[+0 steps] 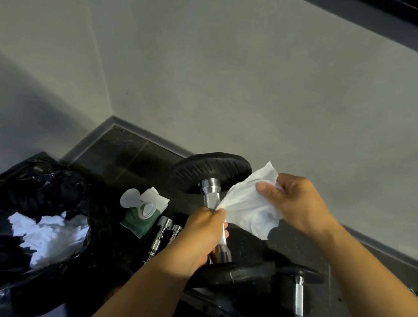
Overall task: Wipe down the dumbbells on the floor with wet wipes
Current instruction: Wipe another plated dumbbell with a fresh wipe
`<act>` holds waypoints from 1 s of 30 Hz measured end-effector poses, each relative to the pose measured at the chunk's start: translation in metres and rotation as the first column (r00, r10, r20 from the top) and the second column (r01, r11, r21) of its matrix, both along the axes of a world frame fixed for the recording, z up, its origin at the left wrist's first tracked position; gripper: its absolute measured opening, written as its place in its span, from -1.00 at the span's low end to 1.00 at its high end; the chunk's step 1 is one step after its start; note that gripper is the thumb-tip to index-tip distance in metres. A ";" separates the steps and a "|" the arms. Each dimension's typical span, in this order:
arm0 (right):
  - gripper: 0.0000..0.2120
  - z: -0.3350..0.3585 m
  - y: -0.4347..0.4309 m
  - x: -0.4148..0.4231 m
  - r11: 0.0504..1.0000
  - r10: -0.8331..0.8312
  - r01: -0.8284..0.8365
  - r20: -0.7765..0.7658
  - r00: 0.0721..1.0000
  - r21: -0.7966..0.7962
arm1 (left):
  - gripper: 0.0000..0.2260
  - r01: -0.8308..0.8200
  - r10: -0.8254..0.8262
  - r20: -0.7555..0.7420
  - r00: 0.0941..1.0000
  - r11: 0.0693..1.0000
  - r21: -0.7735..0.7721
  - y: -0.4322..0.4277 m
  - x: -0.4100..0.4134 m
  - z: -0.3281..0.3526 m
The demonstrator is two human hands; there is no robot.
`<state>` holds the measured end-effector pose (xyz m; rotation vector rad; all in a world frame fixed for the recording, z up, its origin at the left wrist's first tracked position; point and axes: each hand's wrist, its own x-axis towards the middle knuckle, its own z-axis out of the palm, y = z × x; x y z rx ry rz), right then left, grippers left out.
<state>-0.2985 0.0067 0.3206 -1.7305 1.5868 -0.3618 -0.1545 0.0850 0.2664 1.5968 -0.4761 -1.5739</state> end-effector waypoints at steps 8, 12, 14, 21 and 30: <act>-0.77 0.032 -0.010 -0.020 0.947 -0.087 -0.007 0.276 0.957 0.320 | -0.91 0.021 -0.019 -0.015 1.000 0.993 0.114 -0.006 -0.004 0.002; -0.79 0.036 -0.011 -0.011 0.922 -0.363 0.336 0.127 0.923 0.192 | -0.85 0.092 -0.099 0.033 0.995 0.983 0.160 -0.005 -0.008 0.009; -0.76 0.035 -0.006 0.004 0.937 -0.324 0.341 -0.175 0.930 0.076 | -0.94 0.115 -0.132 0.093 0.987 0.979 0.170 -0.004 -0.011 0.014; -0.77 -0.005 0.014 0.049 0.969 -0.241 0.214 -0.299 0.923 -0.121 | -0.76 0.154 -0.170 0.121 0.978 0.979 0.132 -0.002 -0.014 0.020; -0.95 -0.003 0.026 0.076 0.823 -0.546 0.413 0.339 0.766 0.391 | -0.82 0.144 -0.181 0.211 0.961 0.973 0.181 -0.009 -0.013 0.013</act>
